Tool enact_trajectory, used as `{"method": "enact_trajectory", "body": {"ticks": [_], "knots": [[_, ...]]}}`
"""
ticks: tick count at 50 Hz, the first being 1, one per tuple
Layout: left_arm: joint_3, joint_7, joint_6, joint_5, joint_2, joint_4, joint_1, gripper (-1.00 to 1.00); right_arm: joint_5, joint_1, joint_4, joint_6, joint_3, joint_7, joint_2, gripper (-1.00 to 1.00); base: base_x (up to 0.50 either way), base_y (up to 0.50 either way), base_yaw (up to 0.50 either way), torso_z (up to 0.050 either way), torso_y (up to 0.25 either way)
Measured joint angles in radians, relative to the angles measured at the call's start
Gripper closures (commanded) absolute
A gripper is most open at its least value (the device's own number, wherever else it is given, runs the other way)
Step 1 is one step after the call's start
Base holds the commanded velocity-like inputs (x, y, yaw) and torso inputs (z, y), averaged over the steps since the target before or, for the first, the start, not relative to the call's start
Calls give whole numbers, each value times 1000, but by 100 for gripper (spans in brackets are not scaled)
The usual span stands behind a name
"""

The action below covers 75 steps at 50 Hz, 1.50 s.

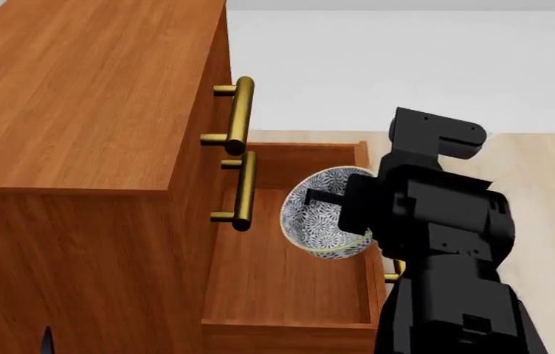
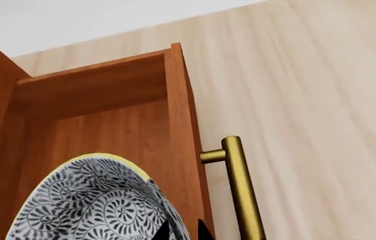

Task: Put the bowl in the bottom drawer of the cabinet.

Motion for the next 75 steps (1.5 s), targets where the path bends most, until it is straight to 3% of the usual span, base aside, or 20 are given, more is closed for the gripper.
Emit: {"method": "enact_trajectory", "body": {"ticks": [26, 75], "knots": [[-10, -5, 13, -13, -7, -6, 4, -100, -2, -40, 0, -5, 9, 14, -36, 100, 0, 0, 0, 0, 0], [-9, -15, 20, -26, -15, -18, 3, -100, 253, -123, 0, 16, -46, 98, -44, 100, 0, 0, 0, 0, 0]]}}
